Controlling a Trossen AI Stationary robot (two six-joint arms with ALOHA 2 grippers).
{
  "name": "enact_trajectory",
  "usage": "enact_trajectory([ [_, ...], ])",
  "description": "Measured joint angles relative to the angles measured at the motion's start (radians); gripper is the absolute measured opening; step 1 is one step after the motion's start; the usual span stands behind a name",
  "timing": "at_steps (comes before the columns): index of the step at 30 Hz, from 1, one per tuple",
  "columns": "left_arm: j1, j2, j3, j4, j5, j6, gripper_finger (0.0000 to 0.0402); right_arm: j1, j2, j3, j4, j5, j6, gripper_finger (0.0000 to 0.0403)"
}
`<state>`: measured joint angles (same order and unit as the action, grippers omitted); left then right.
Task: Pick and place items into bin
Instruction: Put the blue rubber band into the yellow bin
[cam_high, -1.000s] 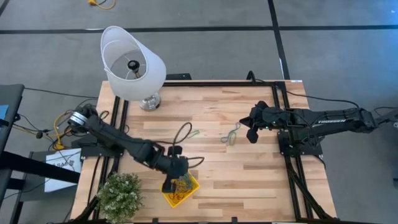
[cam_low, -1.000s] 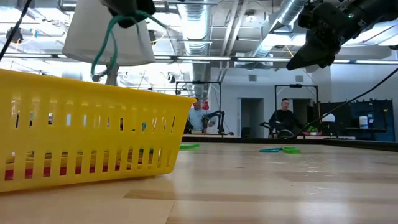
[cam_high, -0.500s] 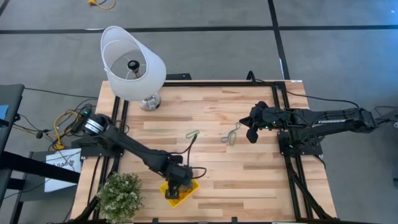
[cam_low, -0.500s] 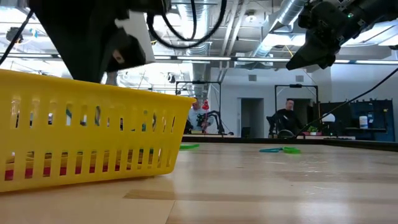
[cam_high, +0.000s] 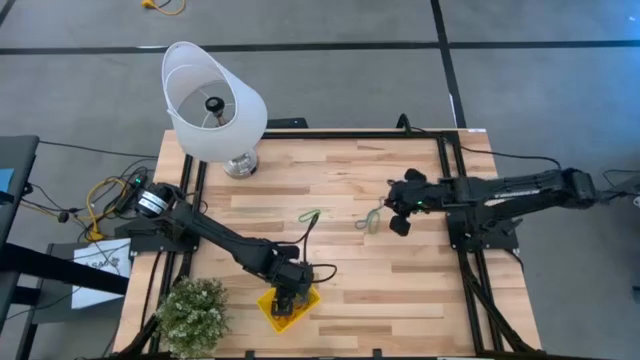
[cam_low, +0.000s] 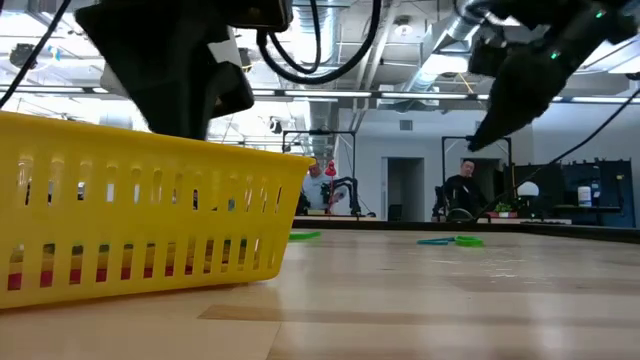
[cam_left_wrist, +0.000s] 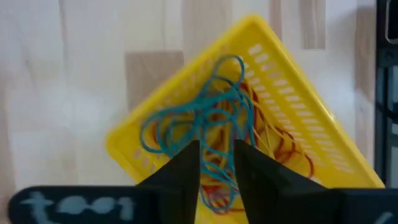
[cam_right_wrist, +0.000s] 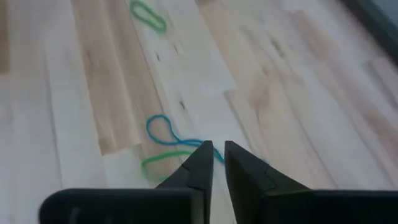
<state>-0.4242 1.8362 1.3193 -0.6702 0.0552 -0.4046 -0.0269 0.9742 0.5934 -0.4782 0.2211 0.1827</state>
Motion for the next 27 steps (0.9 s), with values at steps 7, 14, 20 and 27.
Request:
enact_trajectory([
  [7,0.018,0.0,0.0,0.015,-0.035,0.102,0.0115,-0.016,0.191,0.0,0.089,0.022,-0.007,0.006],
  [14,0.047,-0.001,0.0,0.015,-0.044,0.159,0.0116,-0.094,0.3,0.0,0.11,0.017,-0.007,0.0061],
  [20,0.058,-0.002,0.0,0.006,-0.045,0.176,0.0116,-0.14,0.381,-0.001,0.101,0.011,-0.083,0.0061],
  [27,0.058,-0.002,0.0,0.005,-0.044,0.217,0.0116,-0.136,0.48,-0.001,0.13,-0.069,-0.165,0.0061],
])
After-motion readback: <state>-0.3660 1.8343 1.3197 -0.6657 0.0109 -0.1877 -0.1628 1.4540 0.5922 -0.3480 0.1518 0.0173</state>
